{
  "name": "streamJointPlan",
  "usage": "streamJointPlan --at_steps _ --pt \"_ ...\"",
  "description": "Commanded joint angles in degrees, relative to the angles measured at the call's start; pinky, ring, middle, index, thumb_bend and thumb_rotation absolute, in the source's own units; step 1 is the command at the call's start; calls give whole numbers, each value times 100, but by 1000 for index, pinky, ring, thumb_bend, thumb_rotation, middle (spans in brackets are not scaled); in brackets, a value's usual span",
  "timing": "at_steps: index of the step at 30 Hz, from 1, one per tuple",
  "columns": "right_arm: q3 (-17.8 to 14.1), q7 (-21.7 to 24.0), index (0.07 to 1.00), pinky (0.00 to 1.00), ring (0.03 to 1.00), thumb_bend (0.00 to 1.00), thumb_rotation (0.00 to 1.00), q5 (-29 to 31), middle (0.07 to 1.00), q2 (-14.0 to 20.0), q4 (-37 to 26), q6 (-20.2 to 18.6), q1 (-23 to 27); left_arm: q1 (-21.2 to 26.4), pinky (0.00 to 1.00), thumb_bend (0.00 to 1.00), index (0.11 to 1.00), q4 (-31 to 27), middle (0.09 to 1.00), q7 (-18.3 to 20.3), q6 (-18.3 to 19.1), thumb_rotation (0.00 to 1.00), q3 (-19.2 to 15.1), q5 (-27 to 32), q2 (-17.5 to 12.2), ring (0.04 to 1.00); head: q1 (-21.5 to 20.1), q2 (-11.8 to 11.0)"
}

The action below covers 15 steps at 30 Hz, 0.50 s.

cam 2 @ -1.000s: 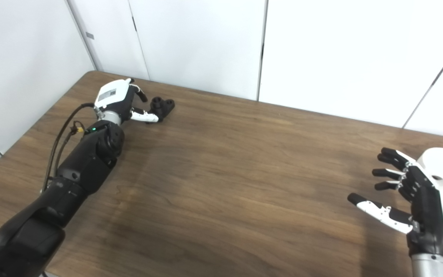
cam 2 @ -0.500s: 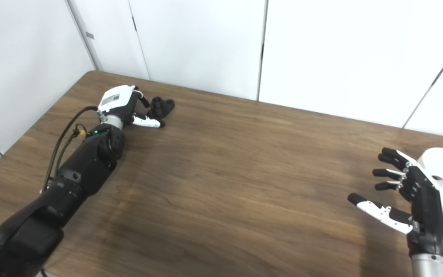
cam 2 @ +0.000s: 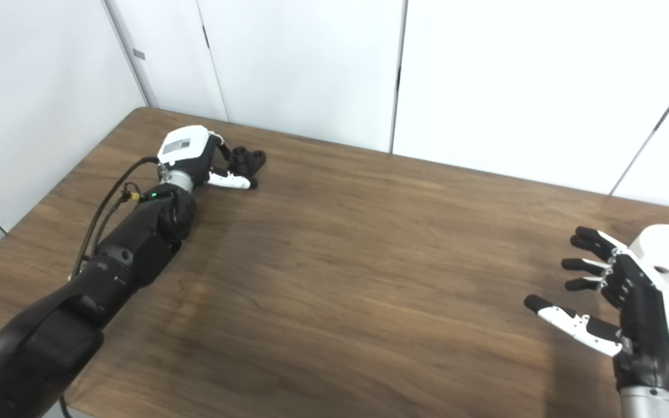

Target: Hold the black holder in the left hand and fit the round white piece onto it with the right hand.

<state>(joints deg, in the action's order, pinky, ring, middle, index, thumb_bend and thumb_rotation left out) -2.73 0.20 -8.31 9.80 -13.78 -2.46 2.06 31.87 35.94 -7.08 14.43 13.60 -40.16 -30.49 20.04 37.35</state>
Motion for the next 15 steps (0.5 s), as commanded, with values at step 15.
streamJointPlan --at_steps 15 --pt "-76 -72 760 504 641 677 0 -56 760 17 -340 120 50 169 787 525 479 94 751 -228 -928 66 -128 618 67 823 -18 66"
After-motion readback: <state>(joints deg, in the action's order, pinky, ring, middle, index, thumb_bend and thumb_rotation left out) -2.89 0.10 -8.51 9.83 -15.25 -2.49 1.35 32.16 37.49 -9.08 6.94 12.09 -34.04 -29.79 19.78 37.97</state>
